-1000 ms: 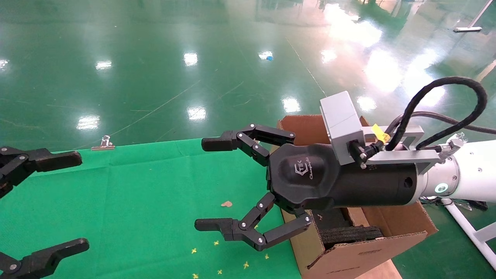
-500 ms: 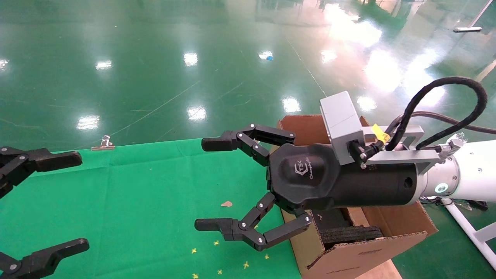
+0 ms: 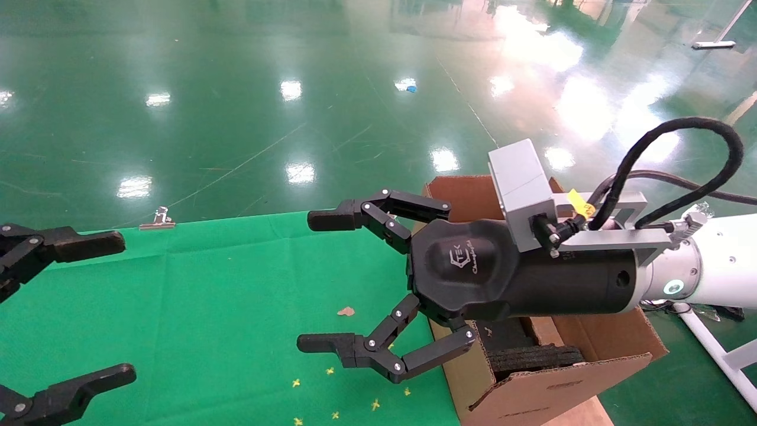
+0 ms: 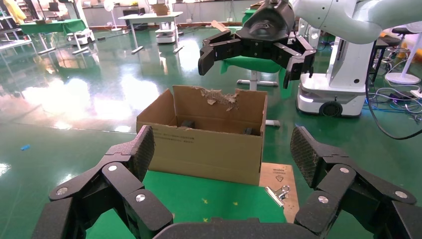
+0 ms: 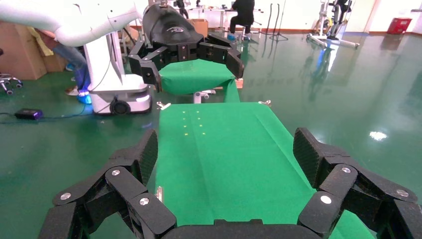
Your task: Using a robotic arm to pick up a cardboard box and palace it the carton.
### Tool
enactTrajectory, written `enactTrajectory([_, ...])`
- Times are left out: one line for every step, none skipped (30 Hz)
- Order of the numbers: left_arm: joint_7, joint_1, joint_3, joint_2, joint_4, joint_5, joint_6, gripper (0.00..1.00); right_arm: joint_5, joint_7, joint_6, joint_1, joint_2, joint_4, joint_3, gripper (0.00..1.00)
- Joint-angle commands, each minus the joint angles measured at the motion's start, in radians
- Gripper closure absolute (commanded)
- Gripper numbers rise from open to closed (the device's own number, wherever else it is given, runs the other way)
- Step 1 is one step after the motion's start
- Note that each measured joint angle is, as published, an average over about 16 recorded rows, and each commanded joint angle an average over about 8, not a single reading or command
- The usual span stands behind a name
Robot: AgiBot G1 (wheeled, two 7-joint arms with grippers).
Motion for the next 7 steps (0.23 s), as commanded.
enactTrajectory([0.0, 0.0, 0.0, 0.0, 0.0, 0.0, 0.0, 0.0, 0.0, 0.0, 0.0, 0.0, 0.0, 0.0, 0.0, 0.0])
enactTrajectory([0.0, 0.0, 0.0, 0.0, 0.0, 0.0, 0.0, 0.0, 0.0, 0.0, 0.0, 0.0, 0.0, 0.0, 0.0, 0.0])
enactTrajectory([0.0, 0.0, 0.0, 0.0, 0.0, 0.0, 0.0, 0.0, 0.0, 0.0, 0.0, 0.0, 0.0, 0.0, 0.0, 0.0])
enactTrajectory([0.0, 0.0, 0.0, 0.0, 0.0, 0.0, 0.0, 0.0, 0.0, 0.0, 0.0, 0.0, 0.0, 0.0, 0.0, 0.0])
enactTrajectory([0.0, 0.0, 0.0, 0.0, 0.0, 0.0, 0.0, 0.0, 0.0, 0.0, 0.0, 0.0, 0.0, 0.0, 0.0, 0.0])
enactTrajectory([0.0, 0.0, 0.0, 0.0, 0.0, 0.0, 0.0, 0.0, 0.0, 0.0, 0.0, 0.0, 0.0, 0.0, 0.0, 0.0])
enactTrajectory([0.0, 0.0, 0.0, 0.0, 0.0, 0.0, 0.0, 0.0, 0.0, 0.0, 0.0, 0.0, 0.0, 0.0, 0.0, 0.0])
